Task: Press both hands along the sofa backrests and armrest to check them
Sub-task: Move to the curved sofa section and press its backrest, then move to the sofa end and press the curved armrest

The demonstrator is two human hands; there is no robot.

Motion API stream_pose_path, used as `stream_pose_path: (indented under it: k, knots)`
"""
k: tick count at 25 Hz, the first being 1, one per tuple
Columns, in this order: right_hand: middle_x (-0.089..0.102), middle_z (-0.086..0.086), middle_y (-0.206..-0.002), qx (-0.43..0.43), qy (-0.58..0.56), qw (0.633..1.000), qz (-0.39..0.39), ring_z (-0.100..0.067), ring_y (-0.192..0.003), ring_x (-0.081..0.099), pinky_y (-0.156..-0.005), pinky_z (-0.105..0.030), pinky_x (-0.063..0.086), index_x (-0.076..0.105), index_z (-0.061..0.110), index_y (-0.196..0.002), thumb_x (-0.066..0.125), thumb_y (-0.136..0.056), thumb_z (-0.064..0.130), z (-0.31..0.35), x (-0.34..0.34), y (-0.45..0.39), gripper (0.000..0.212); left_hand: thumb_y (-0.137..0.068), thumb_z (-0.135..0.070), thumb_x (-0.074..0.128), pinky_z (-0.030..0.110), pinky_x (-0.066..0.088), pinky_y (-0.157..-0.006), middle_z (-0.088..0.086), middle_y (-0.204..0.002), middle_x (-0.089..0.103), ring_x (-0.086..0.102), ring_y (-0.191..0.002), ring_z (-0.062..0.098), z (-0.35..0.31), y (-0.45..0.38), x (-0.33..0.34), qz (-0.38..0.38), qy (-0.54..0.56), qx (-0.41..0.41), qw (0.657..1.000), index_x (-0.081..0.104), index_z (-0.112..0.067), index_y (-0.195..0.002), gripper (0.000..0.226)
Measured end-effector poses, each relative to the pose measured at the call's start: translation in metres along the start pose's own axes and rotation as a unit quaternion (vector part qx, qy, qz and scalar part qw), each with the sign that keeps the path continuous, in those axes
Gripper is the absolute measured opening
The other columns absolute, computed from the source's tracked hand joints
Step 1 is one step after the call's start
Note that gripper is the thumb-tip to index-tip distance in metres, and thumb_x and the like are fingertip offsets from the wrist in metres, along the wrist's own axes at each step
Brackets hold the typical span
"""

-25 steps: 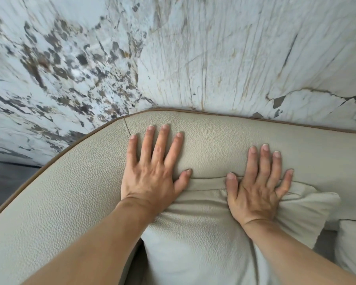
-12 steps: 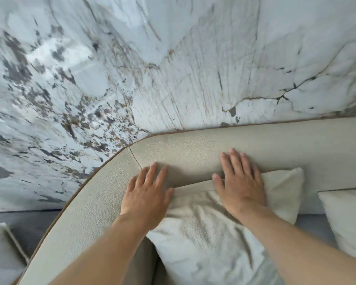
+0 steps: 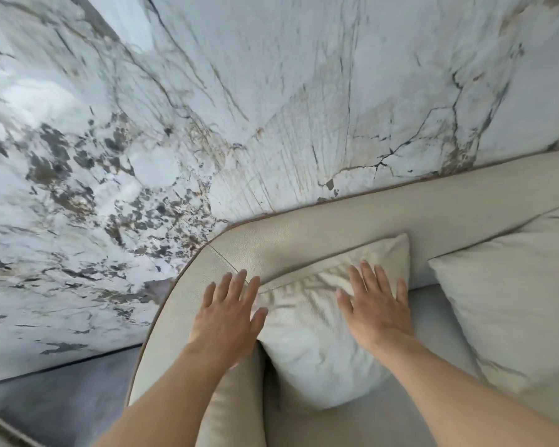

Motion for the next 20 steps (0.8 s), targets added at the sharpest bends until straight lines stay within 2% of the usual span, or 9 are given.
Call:
stream_pose_path:
  k: [6,10,17,20]
  knots:
    - [-0.010,0.005,-0.163,0.164,-0.018,0.986,0.015,-0.017,-0.148,-0.012,-0.117,-0.050,-0.009,-0.003,0.026,-0.153,0.011,-0.098,0.051,0.060,-0.012,0.052,0.063,-0.097,-0.053,0.013,0.044,-0.010,-0.118,-0.001,-0.162,-0.010,-0.014,-0.148,0.024,0.053,-0.031,-0.016,0.003,-0.012,0.164,0.986,-0.006,-0.028,-0.152,0.063]
    - [-0.011,0.005,-0.162,0.239,-0.039,0.970,0.019,-0.017,-0.147,-0.012,-0.116,-0.048,-0.010,-0.004,0.027,-0.153,0.011,-0.098,0.052,0.090,-0.012,0.079,0.063,-0.097,-0.053,0.010,0.043,-0.011,-0.117,-0.001,-0.163,-0.008,-0.014,-0.148,0.022,0.068,-0.033,-0.014,0.016,-0.015,0.223,0.974,-0.008,-0.028,-0.152,0.063]
    - [-0.017,0.007,-0.161,0.352,-0.066,0.933,0.004,-0.016,-0.146,-0.019,-0.114,-0.048,-0.015,-0.008,0.028,-0.152,0.005,-0.096,0.055,0.102,0.007,0.141,0.064,-0.093,-0.054,0.006,0.043,-0.005,-0.119,-0.002,-0.163,-0.006,-0.008,-0.148,0.021,0.043,-0.021,-0.024,0.020,-0.032,0.344,0.938,-0.007,-0.028,-0.152,0.065]
    - [-0.018,0.008,-0.161,0.402,-0.074,0.913,-0.004,-0.017,-0.146,-0.019,-0.114,-0.049,-0.016,-0.009,0.028,-0.152,0.004,-0.096,0.055,0.107,0.014,0.180,0.064,-0.095,-0.053,0.010,0.043,-0.004,-0.119,-0.002,-0.163,-0.005,-0.007,-0.149,0.021,0.033,-0.004,-0.028,0.010,-0.043,0.386,0.921,-0.003,-0.028,-0.152,0.064]
Point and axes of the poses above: each hand's wrist, its own y-axis away from the middle knuckle, its own x-axis out of the palm, z = x × y, the point moved 1 cm from there along -y, towards the middle knuckle
